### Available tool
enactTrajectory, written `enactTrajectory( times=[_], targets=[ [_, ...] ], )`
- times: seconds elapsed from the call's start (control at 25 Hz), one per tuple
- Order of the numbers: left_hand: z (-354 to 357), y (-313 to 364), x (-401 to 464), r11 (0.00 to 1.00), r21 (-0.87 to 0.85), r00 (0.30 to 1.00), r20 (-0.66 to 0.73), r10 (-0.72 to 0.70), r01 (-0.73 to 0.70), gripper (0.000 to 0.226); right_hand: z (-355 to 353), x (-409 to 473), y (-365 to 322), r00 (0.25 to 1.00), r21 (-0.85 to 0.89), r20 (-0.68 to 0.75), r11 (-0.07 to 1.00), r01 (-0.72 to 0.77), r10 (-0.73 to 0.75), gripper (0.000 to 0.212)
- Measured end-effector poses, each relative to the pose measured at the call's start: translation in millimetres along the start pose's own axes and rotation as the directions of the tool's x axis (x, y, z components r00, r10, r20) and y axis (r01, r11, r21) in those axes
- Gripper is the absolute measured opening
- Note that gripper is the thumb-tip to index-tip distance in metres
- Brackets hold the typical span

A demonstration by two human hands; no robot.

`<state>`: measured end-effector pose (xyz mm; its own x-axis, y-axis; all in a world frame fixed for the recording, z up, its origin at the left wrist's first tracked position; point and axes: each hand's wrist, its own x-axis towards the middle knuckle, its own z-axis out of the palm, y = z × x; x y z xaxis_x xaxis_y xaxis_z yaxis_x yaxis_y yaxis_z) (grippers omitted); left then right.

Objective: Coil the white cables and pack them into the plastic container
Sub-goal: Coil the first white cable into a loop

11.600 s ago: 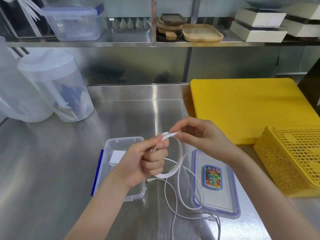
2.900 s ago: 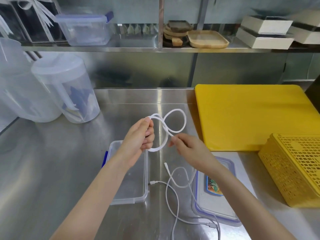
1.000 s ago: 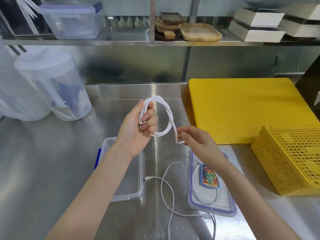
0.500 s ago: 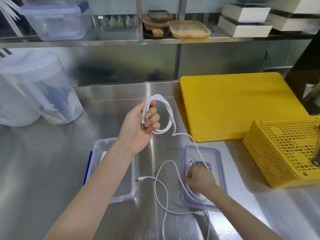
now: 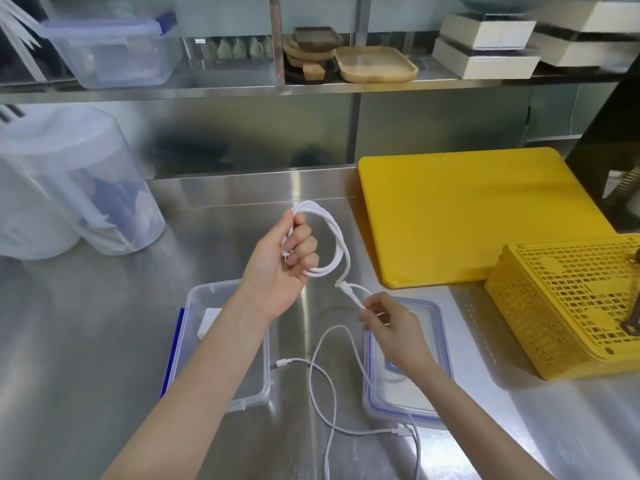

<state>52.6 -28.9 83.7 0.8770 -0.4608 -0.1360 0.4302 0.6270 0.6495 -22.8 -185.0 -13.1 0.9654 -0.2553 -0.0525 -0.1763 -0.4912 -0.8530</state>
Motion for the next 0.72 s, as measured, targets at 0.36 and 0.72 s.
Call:
enactTrajectory(
  times=[0.36,0.72],
  targets=[
    [7.5,14.8,6.7,0.973,-0.2,0.994,-0.02,0.111,-0.113,0.038,4.5,-24.1,-46.2,0.979,0.517,0.162,0.856,0.022,-0.123,0.013],
    [7.3,-19.6,-3.2,0.984,-0.157,0.996,-0.045,0.075,-0.081,0.037,11.3,-7.9,-67.2,0.994,0.736,0.056,0.677,0.021,-0.091,0.017]
  ],
)
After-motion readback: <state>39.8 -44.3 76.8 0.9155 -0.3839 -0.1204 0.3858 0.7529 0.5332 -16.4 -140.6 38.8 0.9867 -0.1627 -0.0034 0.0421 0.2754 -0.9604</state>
